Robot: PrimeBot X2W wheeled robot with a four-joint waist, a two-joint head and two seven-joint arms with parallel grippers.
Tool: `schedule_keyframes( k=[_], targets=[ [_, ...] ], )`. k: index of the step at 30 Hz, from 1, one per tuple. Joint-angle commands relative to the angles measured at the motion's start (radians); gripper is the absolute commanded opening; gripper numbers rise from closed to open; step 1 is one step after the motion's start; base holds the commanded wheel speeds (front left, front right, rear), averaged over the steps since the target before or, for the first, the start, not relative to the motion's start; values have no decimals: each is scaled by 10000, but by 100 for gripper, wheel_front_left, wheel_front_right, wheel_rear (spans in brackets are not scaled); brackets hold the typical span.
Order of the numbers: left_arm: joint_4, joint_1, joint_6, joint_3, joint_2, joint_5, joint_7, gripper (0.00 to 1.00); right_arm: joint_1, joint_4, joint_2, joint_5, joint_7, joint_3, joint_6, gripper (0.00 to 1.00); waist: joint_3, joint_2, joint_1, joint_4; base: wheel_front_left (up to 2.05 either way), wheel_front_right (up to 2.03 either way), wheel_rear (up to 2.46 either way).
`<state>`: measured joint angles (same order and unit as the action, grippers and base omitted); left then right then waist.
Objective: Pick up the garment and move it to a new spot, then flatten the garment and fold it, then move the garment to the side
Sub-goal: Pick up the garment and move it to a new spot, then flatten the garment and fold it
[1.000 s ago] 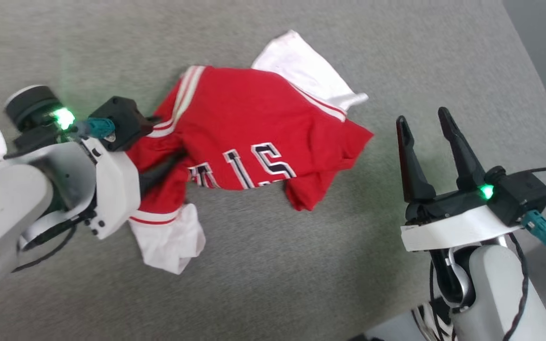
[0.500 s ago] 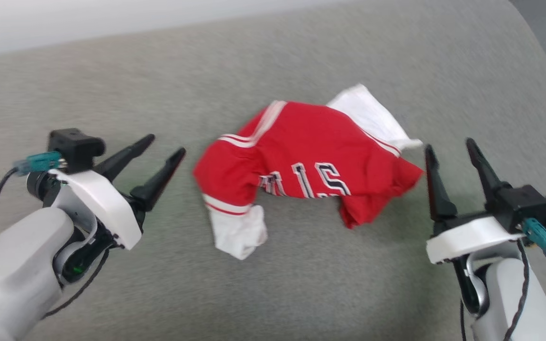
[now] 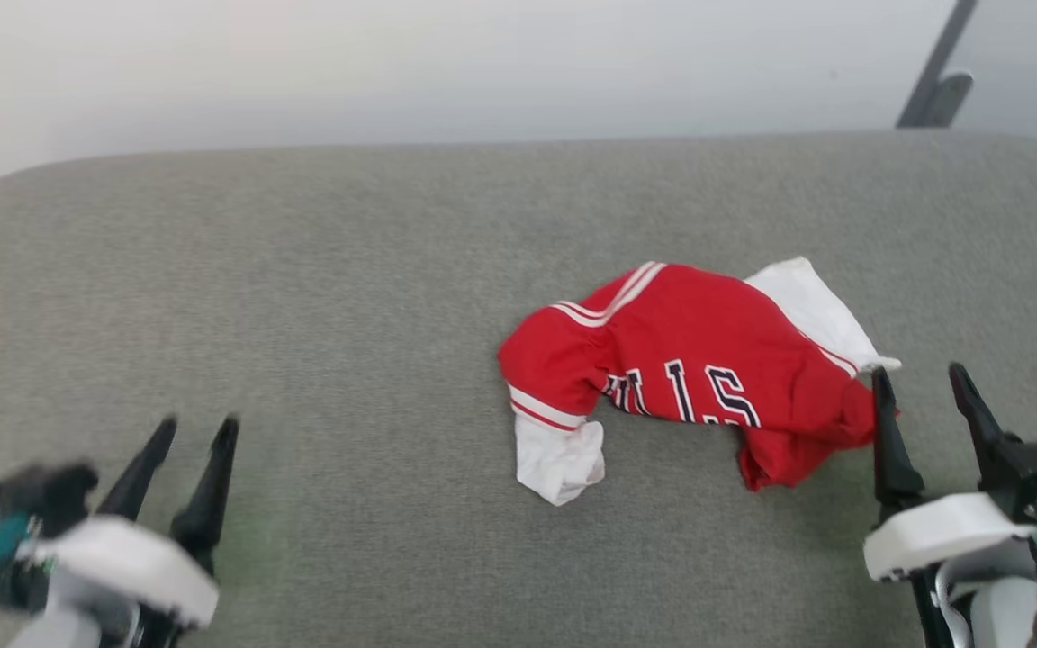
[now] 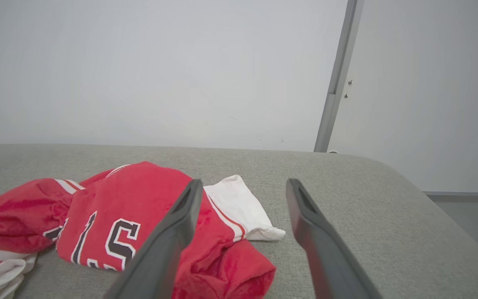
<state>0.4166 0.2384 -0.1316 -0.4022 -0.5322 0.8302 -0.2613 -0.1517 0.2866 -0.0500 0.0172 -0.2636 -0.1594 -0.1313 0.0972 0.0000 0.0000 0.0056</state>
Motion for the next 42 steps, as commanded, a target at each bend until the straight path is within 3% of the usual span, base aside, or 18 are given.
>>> schedule_keyframes(
  k=[1, 5, 10, 17, 21, 29, 34, 42],
  targets=[
    [-228, -703, 24, 711, 210, -580, -52, 100, 262, -70, -11, -41, -15, -118, 9, 100, -239, 0, 0, 239, 0, 0, 0],
    [-837, -2027, 24, 2256, 766, -1690, -53, 100, 565, -163, -12, -27, -15, -327, 9, 100, -317, 0, 0, 309, 0, 0, 0],
    [-1544, -2931, 22, 3265, 1297, -2543, -53, 100, 743, -295, -9, 24, -15, -472, 10, 100, -293, 0, 0, 330, 0, 0, 0],
    [-2169, -3349, 24, 3762, 1714, -3215, -54, 100, 783, -335, -11, -57, -10, -524, 10, 100, -254, 0, 0, 332, 0, 0, 0],
    [-2424, -3194, 24, 3838, 1752, -3398, -54, 100, 187, -356, -15, -761, 585, -242, 9, 100, 5, 0, 0, 304, 0, 0, 0],
    [-2827, -2705, 24, 3524, 1685, -3207, -54, 100, -2191, -69, -1343, -704, 3725, 148, 10, 100, 926, 0, 0, 558, 0, 0, 0],
    [-2875, -2334, 24, 3197, 1602, -2967, -55, 100, -3603, 357, -2309, -116, 6258, 282, 10, 100, 1474, 0, 0, 836, 0, 0, 0],
    [-2840, -1834, 24, 2888, 1376, -2643, -55, 100, -4527, 895, -3133, 1251, 9898, 1072, 10, 100, 2234, 0, 0, 1182, 0, 0, 0]
  ],
)
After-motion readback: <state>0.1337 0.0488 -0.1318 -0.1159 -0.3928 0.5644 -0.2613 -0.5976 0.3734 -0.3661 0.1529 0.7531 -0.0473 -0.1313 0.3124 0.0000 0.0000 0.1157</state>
